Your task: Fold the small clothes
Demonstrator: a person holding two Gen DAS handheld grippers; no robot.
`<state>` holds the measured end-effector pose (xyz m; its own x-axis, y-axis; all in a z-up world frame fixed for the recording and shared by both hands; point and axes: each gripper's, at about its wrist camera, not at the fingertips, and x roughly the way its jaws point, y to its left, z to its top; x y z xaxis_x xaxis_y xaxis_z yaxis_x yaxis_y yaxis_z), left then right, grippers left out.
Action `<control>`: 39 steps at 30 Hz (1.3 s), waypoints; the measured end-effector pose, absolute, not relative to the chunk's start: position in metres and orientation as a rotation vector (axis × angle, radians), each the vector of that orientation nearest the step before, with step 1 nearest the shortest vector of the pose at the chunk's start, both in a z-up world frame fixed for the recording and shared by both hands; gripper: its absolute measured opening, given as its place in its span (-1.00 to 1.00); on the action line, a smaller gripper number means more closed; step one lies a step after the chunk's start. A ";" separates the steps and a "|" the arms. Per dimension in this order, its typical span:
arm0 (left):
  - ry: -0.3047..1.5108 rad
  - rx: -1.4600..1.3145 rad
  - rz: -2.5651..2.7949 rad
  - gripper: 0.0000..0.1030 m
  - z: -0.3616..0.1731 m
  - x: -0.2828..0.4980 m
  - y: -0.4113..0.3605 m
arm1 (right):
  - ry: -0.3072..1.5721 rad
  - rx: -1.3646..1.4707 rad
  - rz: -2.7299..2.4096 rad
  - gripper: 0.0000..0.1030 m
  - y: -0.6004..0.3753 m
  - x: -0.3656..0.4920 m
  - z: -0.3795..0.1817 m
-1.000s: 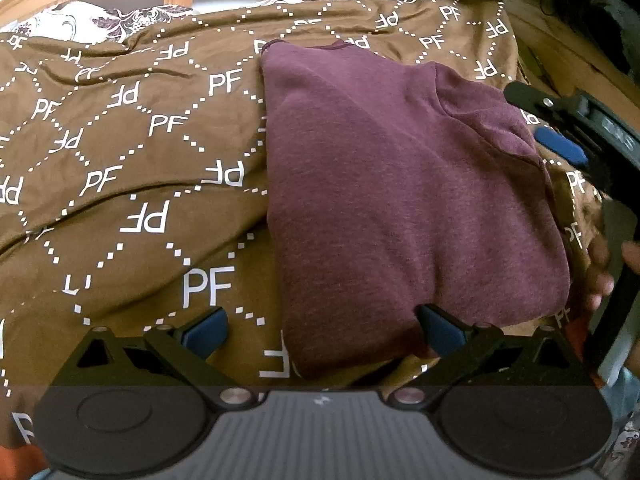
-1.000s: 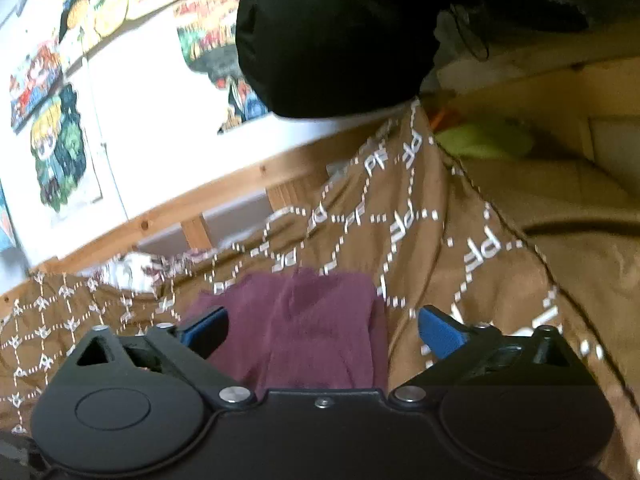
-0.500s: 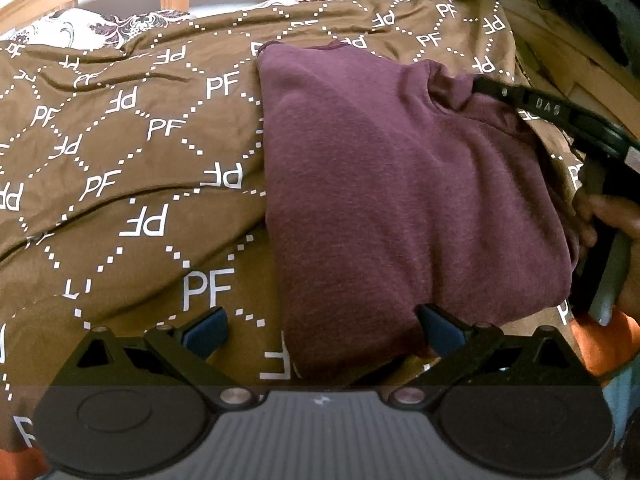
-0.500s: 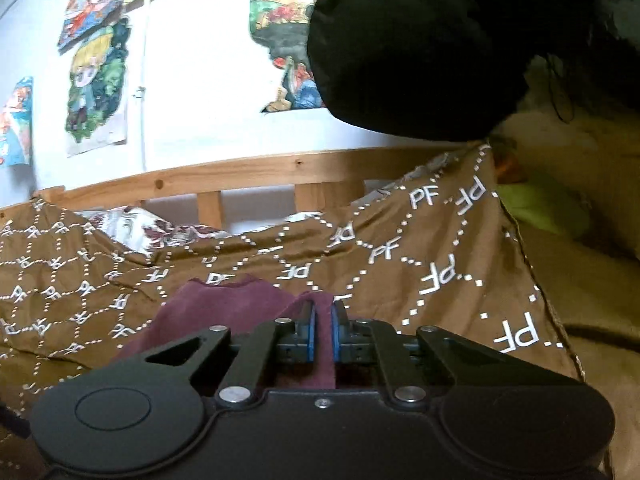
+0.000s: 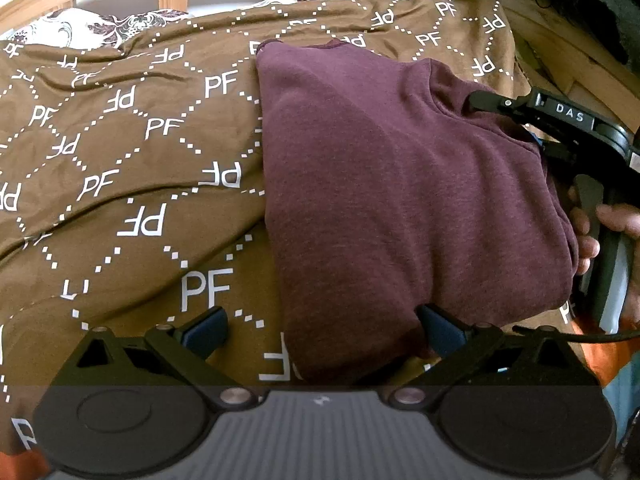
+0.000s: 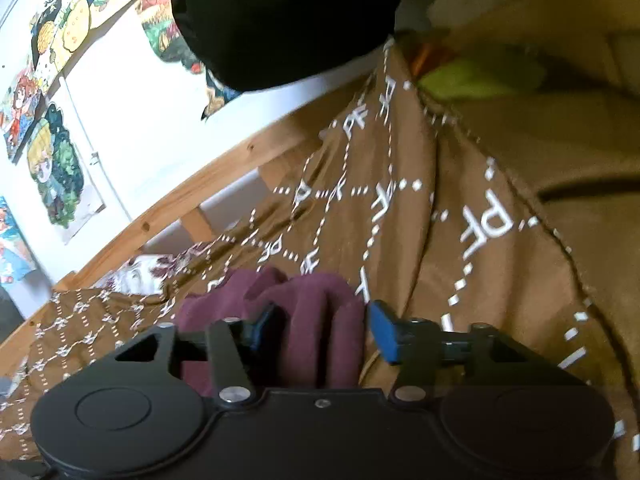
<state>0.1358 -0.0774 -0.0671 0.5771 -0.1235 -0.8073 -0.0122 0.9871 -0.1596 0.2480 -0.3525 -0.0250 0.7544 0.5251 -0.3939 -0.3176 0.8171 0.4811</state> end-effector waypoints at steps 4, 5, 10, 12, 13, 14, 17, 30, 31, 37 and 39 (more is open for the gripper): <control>0.953 -0.153 -0.065 1.00 -0.067 0.136 -0.078 | 0.546 0.379 0.468 0.16 -0.349 0.246 -0.027; 0.954 -0.153 -0.065 1.00 -0.067 0.136 -0.078 | 0.545 0.374 0.466 0.16 -0.348 0.246 -0.028; 0.953 -0.157 -0.068 1.00 -0.068 0.136 -0.077 | 0.529 0.361 0.459 0.15 -0.345 0.245 -0.031; 0.952 -0.158 -0.071 1.00 -0.068 0.136 -0.077 | 0.519 0.370 0.459 0.11 -0.347 0.243 -0.032; 0.952 -0.158 -0.072 1.00 -0.068 0.135 -0.077 | 0.517 0.371 0.458 0.09 -0.348 0.242 -0.032; 0.952 -0.159 -0.073 1.00 -0.068 0.135 -0.077 | 0.515 0.370 0.457 0.08 -0.349 0.241 -0.032; 0.951 -0.160 -0.072 1.00 -0.069 0.136 -0.077 | 0.513 0.359 0.453 0.08 -0.348 0.240 -0.032; 0.944 -0.158 -0.068 1.00 -0.068 0.134 -0.078 | 0.506 0.320 0.439 0.06 -0.343 0.239 -0.032; 0.945 -0.159 -0.070 1.00 -0.067 0.134 -0.077 | 0.505 0.317 0.437 0.01 -0.343 0.239 -0.032; 0.801 -0.241 -0.023 0.99 -0.040 0.131 -0.060 | 0.506 0.280 0.429 -0.23 -0.339 0.239 -0.033; 0.724 -0.280 0.008 0.99 -0.034 0.126 -0.053 | 0.508 0.282 0.429 -0.23 -0.339 0.239 -0.034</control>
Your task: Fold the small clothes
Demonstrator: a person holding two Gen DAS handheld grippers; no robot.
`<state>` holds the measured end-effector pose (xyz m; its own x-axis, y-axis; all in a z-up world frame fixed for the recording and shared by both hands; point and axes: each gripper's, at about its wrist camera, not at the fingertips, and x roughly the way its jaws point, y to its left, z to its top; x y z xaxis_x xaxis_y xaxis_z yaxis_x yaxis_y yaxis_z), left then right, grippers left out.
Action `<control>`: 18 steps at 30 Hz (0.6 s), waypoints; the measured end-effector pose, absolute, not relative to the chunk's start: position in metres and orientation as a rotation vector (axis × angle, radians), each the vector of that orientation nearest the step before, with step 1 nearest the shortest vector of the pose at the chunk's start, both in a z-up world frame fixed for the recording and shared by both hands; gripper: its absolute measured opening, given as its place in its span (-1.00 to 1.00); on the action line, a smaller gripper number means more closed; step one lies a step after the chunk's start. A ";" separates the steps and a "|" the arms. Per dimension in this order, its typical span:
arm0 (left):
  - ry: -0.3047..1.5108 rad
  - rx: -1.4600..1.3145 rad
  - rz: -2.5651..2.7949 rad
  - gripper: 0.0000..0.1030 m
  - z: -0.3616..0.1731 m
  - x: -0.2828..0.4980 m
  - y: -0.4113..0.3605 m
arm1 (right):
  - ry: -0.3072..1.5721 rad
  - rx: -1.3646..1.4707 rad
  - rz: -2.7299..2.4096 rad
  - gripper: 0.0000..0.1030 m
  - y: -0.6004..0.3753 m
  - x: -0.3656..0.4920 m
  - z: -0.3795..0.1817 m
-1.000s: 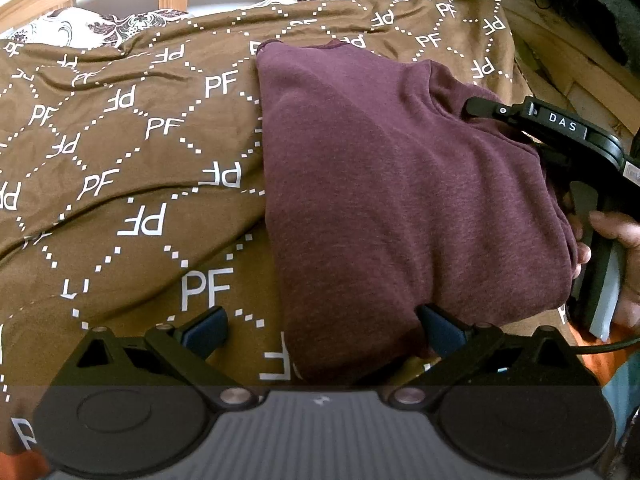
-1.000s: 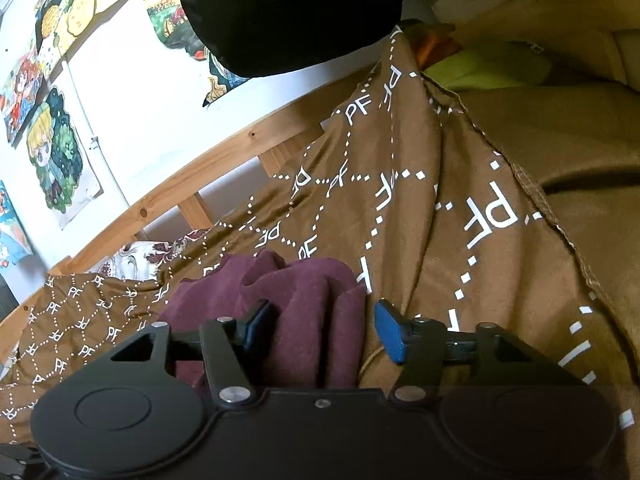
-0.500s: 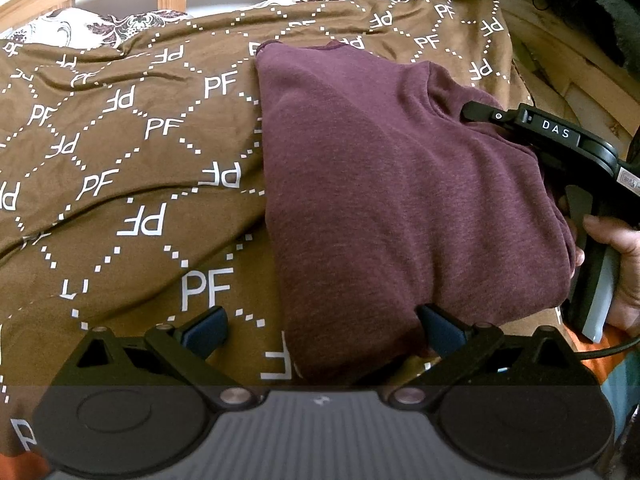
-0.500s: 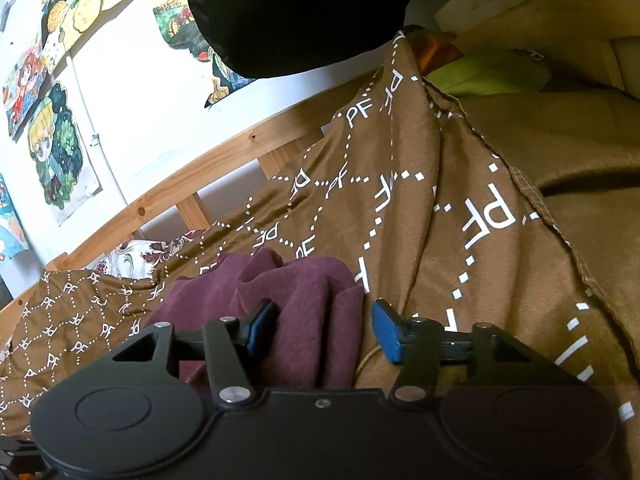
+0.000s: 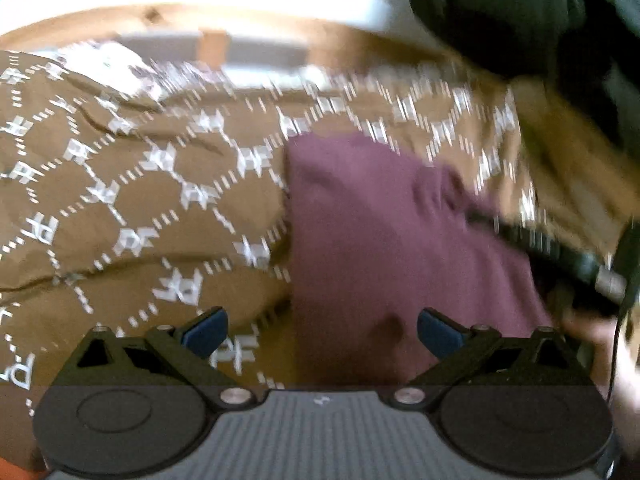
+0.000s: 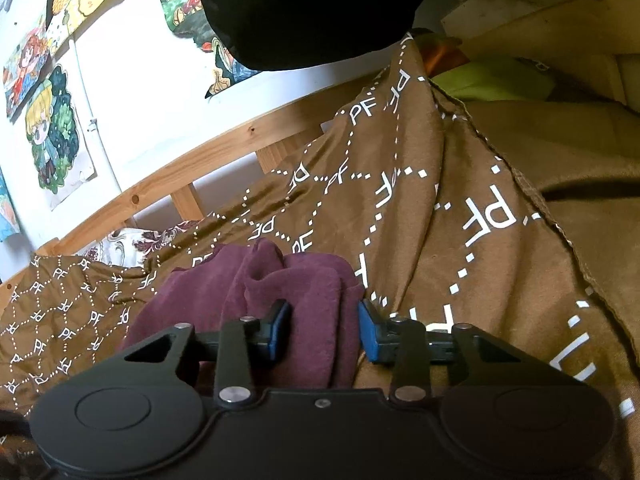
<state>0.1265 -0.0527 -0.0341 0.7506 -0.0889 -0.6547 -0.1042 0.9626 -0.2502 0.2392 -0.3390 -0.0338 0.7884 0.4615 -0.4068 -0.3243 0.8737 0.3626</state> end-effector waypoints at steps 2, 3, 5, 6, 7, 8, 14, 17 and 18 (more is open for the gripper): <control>0.712 -0.325 0.028 0.99 -0.034 0.131 -0.045 | 0.509 0.285 0.430 -0.23 -0.339 0.240 -0.034; 0.735 -0.342 0.031 0.99 -0.036 0.136 -0.042 | 0.509 0.284 0.429 -0.23 -0.339 0.239 -0.035; 0.793 -0.391 0.032 0.99 -0.045 0.145 -0.037 | 0.508 0.285 0.428 -0.23 -0.340 0.239 -0.035; 0.812 -0.418 0.026 0.99 -0.050 0.148 -0.034 | 0.508 0.285 0.429 -0.23 -0.340 0.239 -0.035; 0.832 -0.444 0.014 0.99 -0.055 0.151 -0.031 | 0.508 0.285 0.430 -0.23 -0.340 0.239 -0.035; 0.852 -0.463 0.001 0.99 -0.060 0.154 -0.030 | 0.508 0.286 0.430 -0.23 -0.340 0.239 -0.035; 0.911 -0.574 -0.078 0.91 -0.077 0.164 -0.024 | 0.509 0.291 0.434 -0.23 -0.342 0.240 -0.035; 0.914 -0.559 -0.093 0.85 -0.078 0.171 -0.028 | 0.509 0.296 0.438 -0.22 -0.342 0.240 -0.036; 0.914 -0.552 -0.102 0.79 -0.078 0.172 -0.030 | 0.509 0.298 0.439 -0.22 -0.343 0.240 -0.036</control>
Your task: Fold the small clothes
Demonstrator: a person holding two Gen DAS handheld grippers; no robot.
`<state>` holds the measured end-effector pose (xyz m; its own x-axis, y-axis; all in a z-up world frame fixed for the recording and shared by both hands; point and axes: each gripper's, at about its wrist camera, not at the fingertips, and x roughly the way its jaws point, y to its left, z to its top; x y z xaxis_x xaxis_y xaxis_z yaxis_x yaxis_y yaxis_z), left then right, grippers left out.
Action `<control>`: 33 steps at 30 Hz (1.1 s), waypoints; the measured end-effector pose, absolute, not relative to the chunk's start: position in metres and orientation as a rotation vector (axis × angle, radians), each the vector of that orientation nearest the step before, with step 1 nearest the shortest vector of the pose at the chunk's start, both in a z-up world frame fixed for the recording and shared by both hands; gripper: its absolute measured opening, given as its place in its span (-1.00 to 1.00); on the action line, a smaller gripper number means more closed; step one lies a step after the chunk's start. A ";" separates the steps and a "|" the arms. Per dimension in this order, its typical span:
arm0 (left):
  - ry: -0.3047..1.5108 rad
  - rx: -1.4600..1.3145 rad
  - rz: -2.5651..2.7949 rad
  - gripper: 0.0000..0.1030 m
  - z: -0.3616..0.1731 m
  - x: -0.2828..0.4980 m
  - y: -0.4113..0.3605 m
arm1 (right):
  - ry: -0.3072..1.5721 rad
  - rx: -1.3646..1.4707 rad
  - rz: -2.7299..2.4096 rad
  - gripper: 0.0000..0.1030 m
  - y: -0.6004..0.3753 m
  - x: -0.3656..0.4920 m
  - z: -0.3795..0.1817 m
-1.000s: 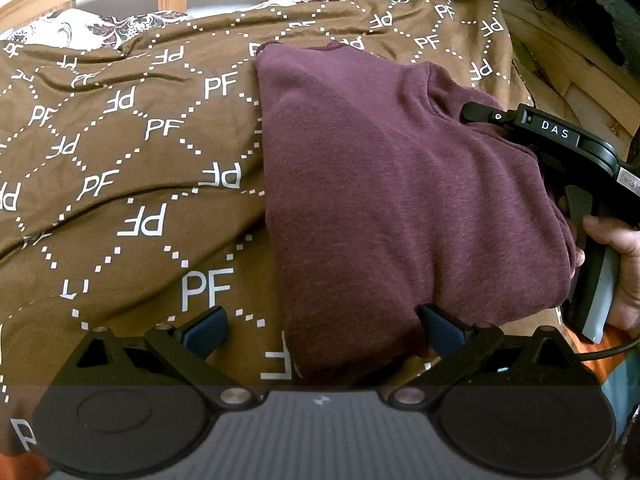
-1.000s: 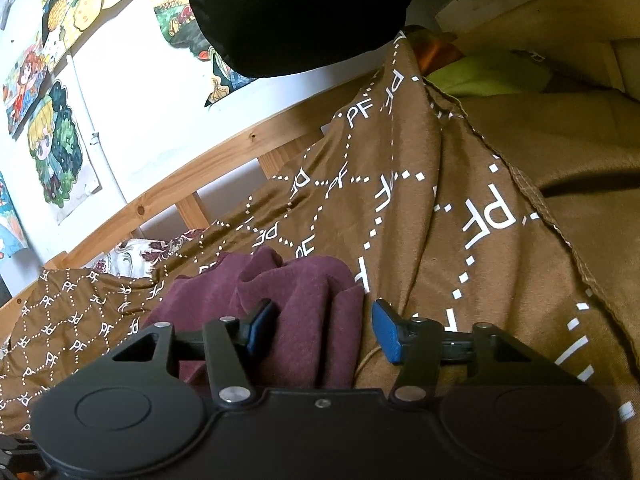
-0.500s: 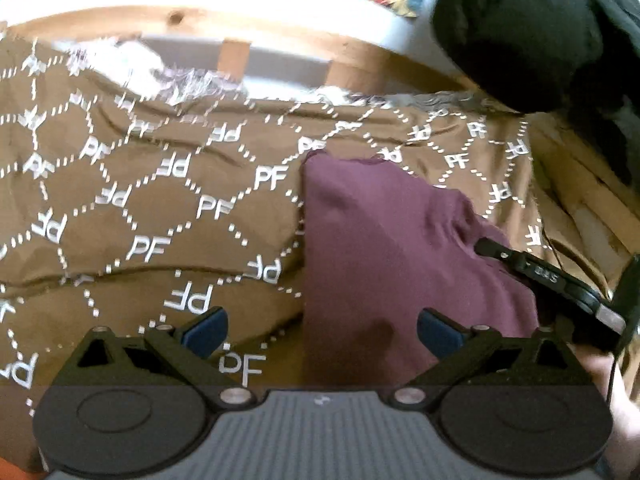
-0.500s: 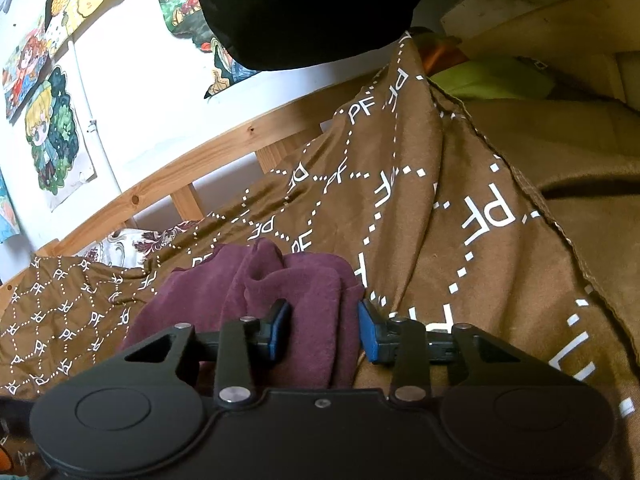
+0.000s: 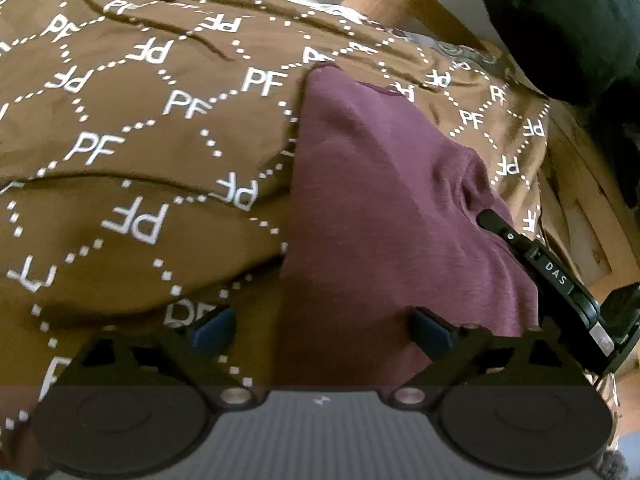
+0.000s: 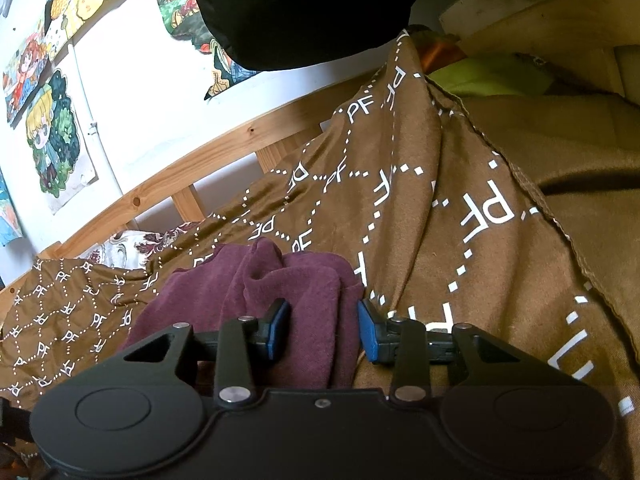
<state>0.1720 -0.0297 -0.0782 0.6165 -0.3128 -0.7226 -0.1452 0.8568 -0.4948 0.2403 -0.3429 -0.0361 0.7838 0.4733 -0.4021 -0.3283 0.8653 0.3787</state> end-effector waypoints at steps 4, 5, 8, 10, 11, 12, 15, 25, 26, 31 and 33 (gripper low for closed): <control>0.907 -0.525 -0.132 0.53 -0.074 0.175 -0.036 | 0.511 0.302 0.445 -0.22 -0.343 0.241 -0.036; 0.902 -0.509 -0.140 0.36 -0.073 0.176 -0.038 | 0.512 0.302 0.447 -0.22 -0.344 0.241 -0.036; 0.883 -0.455 -0.150 0.04 -0.066 0.173 -0.043 | 0.513 0.283 0.455 -0.38 -0.342 0.239 -0.034; 0.867 -0.423 -0.158 -0.16 -0.062 0.169 -0.046 | 0.509 0.259 0.462 -0.43 -0.338 0.238 -0.032; 0.856 -0.406 -0.164 -0.26 -0.058 0.167 -0.047 | 0.505 0.248 0.460 -0.50 -0.336 0.237 -0.030; 0.847 -0.389 -0.170 -0.31 -0.055 0.165 -0.047 | 0.495 0.235 0.458 -0.54 -0.334 0.236 -0.028; 0.811 -0.347 -0.191 -0.36 -0.043 0.157 -0.047 | 0.418 0.202 0.475 -0.65 -0.327 0.223 -0.016; 0.664 -0.243 -0.162 -0.38 -0.009 0.116 -0.024 | 0.255 0.075 0.554 -0.70 -0.281 0.163 0.030; 0.650 -0.247 -0.157 -0.38 -0.006 0.112 -0.018 | 0.244 0.071 0.558 -0.70 -0.276 0.159 0.034; 0.590 -0.241 -0.097 -0.38 0.003 0.099 0.008 | 0.223 0.089 0.586 -0.71 -0.248 0.157 0.049; 0.568 -0.247 -0.056 -0.38 0.006 0.096 0.022 | 0.229 0.100 0.608 -0.71 -0.232 0.163 0.053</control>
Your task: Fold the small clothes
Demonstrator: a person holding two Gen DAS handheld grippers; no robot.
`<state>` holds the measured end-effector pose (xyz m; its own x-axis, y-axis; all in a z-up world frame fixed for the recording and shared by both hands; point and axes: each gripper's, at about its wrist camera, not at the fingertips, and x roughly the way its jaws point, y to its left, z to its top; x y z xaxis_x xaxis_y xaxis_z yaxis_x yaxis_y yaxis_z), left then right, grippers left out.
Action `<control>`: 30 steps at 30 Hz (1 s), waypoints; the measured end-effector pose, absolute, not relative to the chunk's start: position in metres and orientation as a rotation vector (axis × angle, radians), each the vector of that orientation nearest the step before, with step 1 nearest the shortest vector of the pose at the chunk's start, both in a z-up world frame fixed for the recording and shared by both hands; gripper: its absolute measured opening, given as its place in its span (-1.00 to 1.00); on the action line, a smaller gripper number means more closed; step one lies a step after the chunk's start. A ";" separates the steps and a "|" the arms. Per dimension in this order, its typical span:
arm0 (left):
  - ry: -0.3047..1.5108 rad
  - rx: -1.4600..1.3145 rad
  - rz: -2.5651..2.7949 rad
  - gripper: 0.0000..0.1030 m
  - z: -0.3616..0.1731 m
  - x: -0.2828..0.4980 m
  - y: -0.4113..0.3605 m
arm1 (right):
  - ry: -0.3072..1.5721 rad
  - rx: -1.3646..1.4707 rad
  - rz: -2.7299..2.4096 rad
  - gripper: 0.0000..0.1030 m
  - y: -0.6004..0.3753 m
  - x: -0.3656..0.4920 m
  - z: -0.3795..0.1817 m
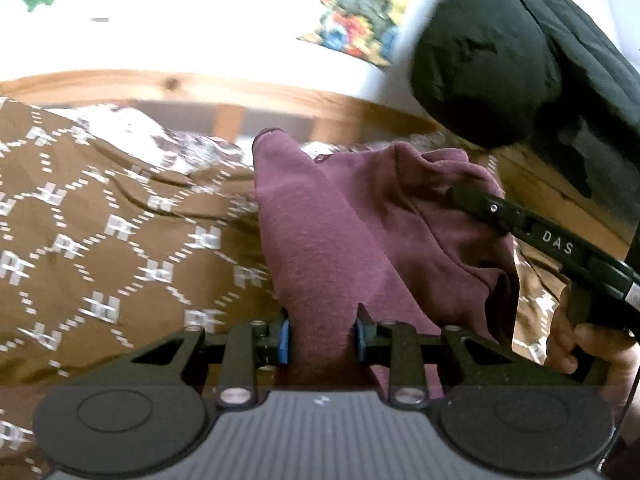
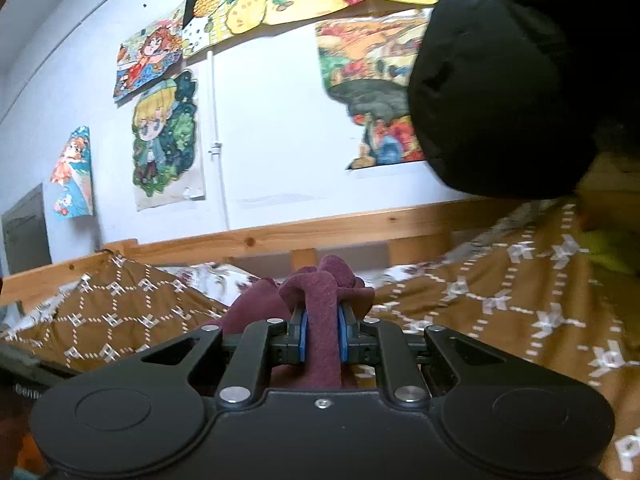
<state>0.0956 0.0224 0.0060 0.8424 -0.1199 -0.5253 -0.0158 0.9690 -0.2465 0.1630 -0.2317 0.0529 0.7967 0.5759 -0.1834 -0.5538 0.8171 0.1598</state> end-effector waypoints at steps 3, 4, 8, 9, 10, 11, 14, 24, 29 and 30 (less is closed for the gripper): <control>0.542 -0.260 0.009 -0.38 0.009 0.095 0.046 | 0.232 0.100 0.649 -0.71 -0.203 0.175 0.059; 0.533 -0.265 0.039 -0.38 0.010 0.095 0.056 | 0.230 0.094 0.664 -0.71 -0.191 0.181 0.061; 0.513 -0.272 0.144 -0.38 0.011 0.096 0.087 | 0.233 0.072 0.728 -0.71 -0.142 0.208 0.064; 0.518 -0.275 0.172 -0.37 0.010 0.097 0.095 | 0.236 0.066 0.740 -0.71 -0.130 0.216 0.063; 0.526 -0.279 0.194 -0.37 0.008 0.098 0.101 | 0.247 0.066 0.749 -0.71 -0.118 0.224 0.061; 0.538 -0.285 0.217 -0.37 0.005 0.098 0.107 | 0.264 0.073 0.758 -0.71 -0.108 0.232 0.058; 0.612 -0.307 0.255 -0.36 -0.006 0.101 0.121 | 0.341 0.098 0.772 -0.71 -0.084 0.253 0.040; 0.701 -0.369 0.278 -0.08 -0.026 0.098 0.130 | 0.563 0.238 0.651 -0.43 -0.092 0.276 -0.028; 0.721 -0.376 0.287 0.32 -0.027 0.103 0.127 | 0.547 0.240 0.608 0.06 -0.107 0.262 -0.025; 0.726 -0.377 0.290 0.46 -0.028 0.102 0.127 | 0.540 0.232 0.602 0.14 -0.109 0.256 -0.024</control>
<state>0.1023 0.1265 -0.0277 0.7133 0.1263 -0.6893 -0.3830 0.8940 -0.2325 0.2564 -0.1089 -0.0237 0.6920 0.5922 -0.4128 -0.4739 0.8040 0.3591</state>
